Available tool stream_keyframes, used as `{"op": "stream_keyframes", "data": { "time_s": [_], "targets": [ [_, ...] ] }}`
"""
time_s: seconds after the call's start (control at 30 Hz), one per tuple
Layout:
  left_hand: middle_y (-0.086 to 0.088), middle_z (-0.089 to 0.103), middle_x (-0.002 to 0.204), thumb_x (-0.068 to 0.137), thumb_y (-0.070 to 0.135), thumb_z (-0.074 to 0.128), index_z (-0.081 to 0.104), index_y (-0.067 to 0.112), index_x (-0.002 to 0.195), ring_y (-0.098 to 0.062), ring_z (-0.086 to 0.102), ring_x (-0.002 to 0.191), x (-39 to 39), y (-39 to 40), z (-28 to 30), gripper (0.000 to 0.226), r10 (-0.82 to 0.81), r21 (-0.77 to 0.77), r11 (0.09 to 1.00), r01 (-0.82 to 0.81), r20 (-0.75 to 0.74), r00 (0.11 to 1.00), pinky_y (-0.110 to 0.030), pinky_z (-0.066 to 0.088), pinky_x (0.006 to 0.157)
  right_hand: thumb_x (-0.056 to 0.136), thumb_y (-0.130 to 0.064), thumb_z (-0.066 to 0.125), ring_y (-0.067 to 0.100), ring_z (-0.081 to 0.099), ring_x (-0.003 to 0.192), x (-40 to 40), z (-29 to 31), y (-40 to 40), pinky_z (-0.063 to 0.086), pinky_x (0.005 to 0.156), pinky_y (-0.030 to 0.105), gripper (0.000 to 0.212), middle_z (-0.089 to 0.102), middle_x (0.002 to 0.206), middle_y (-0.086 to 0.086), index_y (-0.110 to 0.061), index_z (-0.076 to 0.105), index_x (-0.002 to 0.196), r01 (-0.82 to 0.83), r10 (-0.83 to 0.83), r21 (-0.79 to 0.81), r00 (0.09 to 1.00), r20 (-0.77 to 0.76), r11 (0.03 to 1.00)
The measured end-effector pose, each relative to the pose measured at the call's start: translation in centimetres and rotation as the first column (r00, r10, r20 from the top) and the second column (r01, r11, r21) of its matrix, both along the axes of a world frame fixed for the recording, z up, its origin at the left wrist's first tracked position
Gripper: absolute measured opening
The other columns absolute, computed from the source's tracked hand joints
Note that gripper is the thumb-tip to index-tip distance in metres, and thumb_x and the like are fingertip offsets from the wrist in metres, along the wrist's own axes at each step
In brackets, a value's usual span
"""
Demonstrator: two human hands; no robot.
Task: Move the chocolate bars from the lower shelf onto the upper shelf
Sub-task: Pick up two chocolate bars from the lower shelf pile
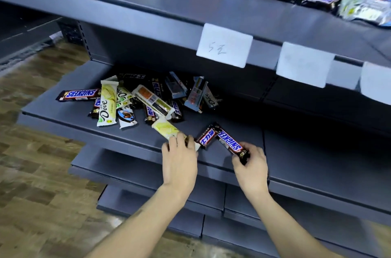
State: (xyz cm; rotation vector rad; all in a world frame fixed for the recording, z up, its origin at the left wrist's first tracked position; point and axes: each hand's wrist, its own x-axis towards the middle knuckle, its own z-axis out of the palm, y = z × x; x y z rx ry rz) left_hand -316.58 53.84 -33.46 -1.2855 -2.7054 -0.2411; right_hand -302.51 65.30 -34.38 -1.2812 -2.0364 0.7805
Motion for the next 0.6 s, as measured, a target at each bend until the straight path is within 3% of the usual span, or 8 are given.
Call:
{"op": "stream_keyframes", "data": {
  "time_s": [0.2,0.3,0.4,0.5,0.6],
  "targets": [
    [-0.010,0.040,0.127,0.094,0.056,0.038,0.045,0.019,0.137,-0.028,0.039,0.113,2.3,1.2,1.1,0.057,-0.061,0.011,0.998,0.060,0.076,0.995,-0.038,0.036,0.094,0.079,-0.010,0.069,0.018,0.054,0.099,2.1,0.9,0.5,0.044,0.089,0.030,0.041,0.052,0.105,-0.002,-0.016,0.058,0.119,0.117,-0.118,-0.078,0.993,-0.014,0.990],
    [-0.008,0.038,0.122,0.090,0.066,0.036,0.042,0.021,0.138,-0.027,0.038,0.112,2.5,1.7,1.4,0.066,-0.061,-0.011,0.998,0.062,0.080,0.995,-0.037,0.034,0.096,0.079,-0.031,0.076,0.016,0.055,0.096,2.0,1.0,0.2,0.042,0.078,0.026,0.047,0.051,0.102,-0.004,-0.020,0.054,0.119,0.109,-0.107,-0.070,0.994,0.026,0.992],
    [-0.007,0.037,0.122,0.087,0.071,0.035,0.036,0.026,0.142,-0.027,0.036,0.113,2.1,1.6,1.4,0.072,-0.092,-0.044,0.994,0.095,0.084,0.992,-0.038,0.032,0.099,0.088,-0.051,0.061,0.012,0.055,0.090,1.7,1.0,-0.8,0.049,0.074,0.033,0.038,0.055,0.096,-0.010,-0.034,0.051,0.120,0.008,-0.011,0.024,0.991,0.133,1.000],
    [-0.005,0.037,0.124,0.087,0.069,0.041,0.031,0.028,0.147,-0.025,0.036,0.115,0.8,1.1,1.3,0.073,-0.172,-0.019,0.984,0.175,0.107,0.979,-0.036,0.033,0.100,0.100,-0.028,0.043,0.020,0.058,0.090,1.8,0.8,-0.6,0.051,0.076,0.037,0.029,0.059,0.098,-0.007,-0.033,0.054,0.127,-0.083,0.061,0.102,0.977,0.205,0.991],
    [-0.004,0.036,0.136,0.086,0.060,0.054,0.031,0.021,0.148,-0.024,0.032,0.126,-0.7,0.4,1.2,0.077,-0.213,0.072,0.977,0.203,0.174,0.961,-0.035,0.031,0.106,0.099,-0.019,0.045,0.020,0.054,0.093,1.7,0.8,0.3,0.051,0.072,0.034,0.035,0.050,0.101,-0.006,-0.031,0.056,0.130,-0.162,0.120,0.133,0.952,0.281,0.978]
  ]
}}
